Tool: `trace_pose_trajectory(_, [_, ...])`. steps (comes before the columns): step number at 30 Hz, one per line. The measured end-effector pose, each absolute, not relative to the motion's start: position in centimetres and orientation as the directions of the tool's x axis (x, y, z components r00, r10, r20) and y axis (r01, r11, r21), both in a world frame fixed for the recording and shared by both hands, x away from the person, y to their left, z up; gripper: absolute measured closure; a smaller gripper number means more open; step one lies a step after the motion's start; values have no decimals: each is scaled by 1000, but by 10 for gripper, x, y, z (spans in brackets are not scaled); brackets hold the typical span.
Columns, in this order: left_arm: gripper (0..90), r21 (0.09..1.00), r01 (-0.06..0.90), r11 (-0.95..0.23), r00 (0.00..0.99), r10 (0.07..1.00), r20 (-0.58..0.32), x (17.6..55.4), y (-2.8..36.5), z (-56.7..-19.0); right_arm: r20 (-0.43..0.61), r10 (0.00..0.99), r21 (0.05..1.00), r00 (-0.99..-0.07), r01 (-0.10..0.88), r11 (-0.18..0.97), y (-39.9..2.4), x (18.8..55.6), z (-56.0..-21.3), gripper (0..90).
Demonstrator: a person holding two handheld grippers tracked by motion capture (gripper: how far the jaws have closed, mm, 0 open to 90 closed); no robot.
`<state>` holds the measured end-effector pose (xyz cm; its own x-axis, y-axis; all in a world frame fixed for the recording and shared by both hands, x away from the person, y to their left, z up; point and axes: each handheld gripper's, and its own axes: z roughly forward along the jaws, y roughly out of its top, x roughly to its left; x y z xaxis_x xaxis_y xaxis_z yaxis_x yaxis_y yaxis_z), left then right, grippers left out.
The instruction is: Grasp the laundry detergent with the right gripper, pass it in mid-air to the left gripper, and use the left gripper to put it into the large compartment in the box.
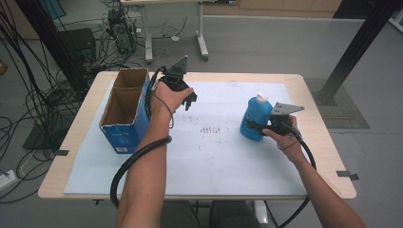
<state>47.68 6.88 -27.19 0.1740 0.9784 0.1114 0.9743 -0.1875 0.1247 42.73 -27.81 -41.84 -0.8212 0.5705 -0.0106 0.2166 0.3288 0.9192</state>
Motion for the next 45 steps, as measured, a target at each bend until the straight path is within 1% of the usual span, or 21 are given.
trace_pose_trajectory(20, [58, 128, 973, -195, 181, 977, 112, 475, 70, -268, -9, 574, 917, -819, 222, 332, -278, 427, -418, 445])
trace_pose_trajectory(24, [59, 122, 969, -216, 204, 973, 106, 472, 72, -265, 2, 586, 911, -810, 243, 333, -276, 428, -416, 445])
trace_pose_trajectory(29, [57, 134, 955, -265, 253, 962, 100, 468, 75, -254, 40, 578, 903, -815, 277, 328, -274, 429, -410, 445])
trace_pose_trajectory(30, [57, 135, 946, -296, 284, 954, 97, 465, 77, -247, 50, 574, 900, -817, 286, 329, -272, 429, -407, 445])
trace_pose_trajectory(32, [57, 137, 942, -308, 296, 950, 98, 464, 77, -245, 59, 570, 896, -820, 295, 332, -269, 430, -403, 445])
trace_pose_trajectory(34, [59, 130, 928, -348, 336, 936, 107, 461, 77, -239, 62, 565, 893, -823, 298, 336, -266, 432, -400, 445])
trace_pose_trajectory(36, [58, 123, 911, -394, 380, 917, 118, 459, 78, -233, 75, 558, 892, -826, 305, 332, -260, 433, -394, 445])
trace_pose_trajectory(45, [59, 99, 849, -520, 502, 850, 156, 453, 84, -199, 98, 492, 888, -865, 300, 350, -227, 441, -366, 443])
